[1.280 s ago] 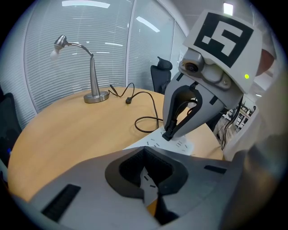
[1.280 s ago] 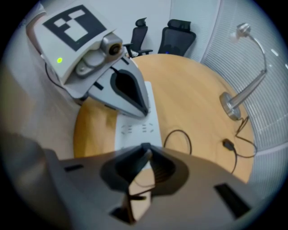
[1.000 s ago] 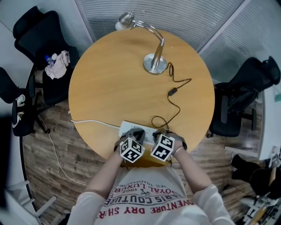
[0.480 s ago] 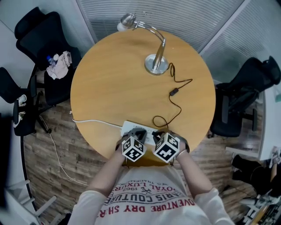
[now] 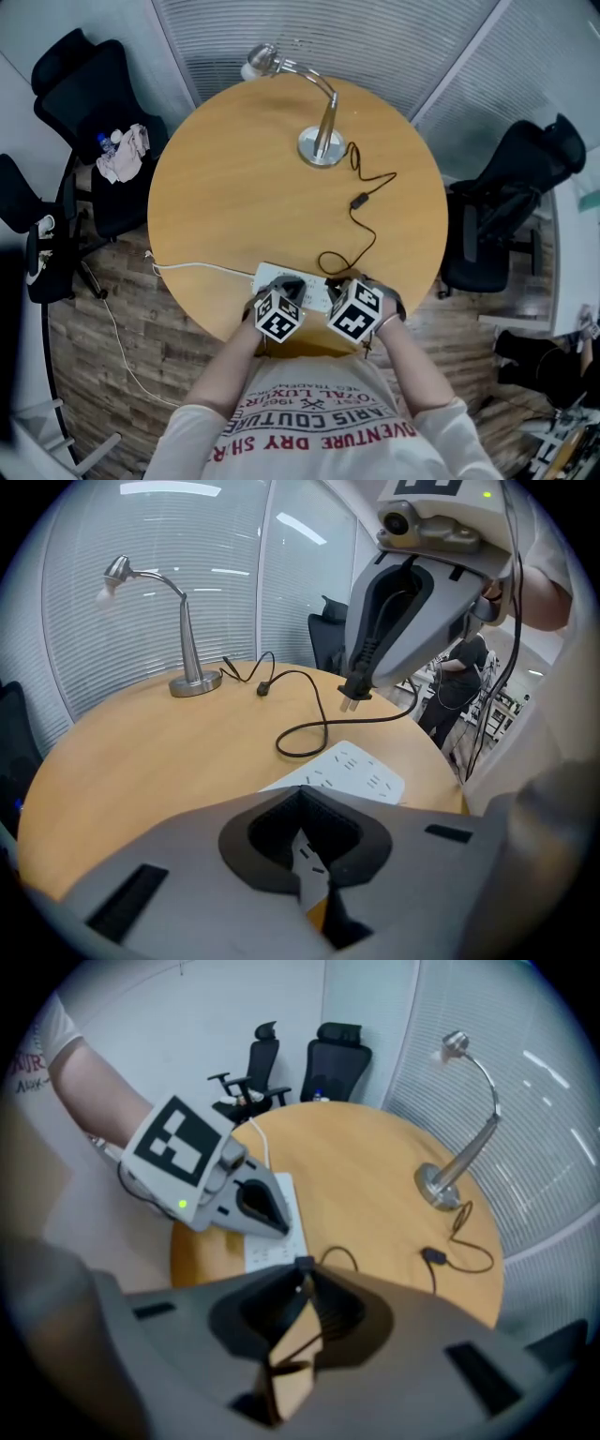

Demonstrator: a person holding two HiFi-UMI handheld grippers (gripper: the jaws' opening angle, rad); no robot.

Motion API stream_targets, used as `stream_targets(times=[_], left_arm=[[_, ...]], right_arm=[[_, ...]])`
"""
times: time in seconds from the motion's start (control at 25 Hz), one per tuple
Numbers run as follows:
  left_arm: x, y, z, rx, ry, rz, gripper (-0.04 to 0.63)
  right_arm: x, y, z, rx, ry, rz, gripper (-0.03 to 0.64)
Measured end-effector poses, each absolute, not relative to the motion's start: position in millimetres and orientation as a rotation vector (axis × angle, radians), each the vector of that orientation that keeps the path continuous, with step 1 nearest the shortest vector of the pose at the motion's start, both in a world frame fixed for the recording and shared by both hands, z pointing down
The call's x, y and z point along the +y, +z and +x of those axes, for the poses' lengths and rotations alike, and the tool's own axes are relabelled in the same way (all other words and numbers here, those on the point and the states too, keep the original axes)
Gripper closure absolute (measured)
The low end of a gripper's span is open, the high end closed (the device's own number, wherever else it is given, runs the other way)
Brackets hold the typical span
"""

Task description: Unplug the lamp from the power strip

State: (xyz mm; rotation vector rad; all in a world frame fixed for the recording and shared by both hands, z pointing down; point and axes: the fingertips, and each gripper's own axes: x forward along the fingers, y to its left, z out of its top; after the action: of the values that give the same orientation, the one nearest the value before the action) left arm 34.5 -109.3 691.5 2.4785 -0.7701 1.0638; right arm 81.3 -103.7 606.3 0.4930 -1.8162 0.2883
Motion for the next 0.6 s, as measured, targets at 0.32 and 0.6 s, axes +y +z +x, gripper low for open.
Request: stream_targets(times=[0.32,0.6], left_arm=[[-108,691,33,-0.728,1.092,2.458,0.568],[-127,648,20,-0.95,0.911,2.42,0.568]], right_arm=[[-108,590,93,-1.88,0.274,0.616,0.548],[-115,565,94,-2.039,0.304,0.837,0.546]])
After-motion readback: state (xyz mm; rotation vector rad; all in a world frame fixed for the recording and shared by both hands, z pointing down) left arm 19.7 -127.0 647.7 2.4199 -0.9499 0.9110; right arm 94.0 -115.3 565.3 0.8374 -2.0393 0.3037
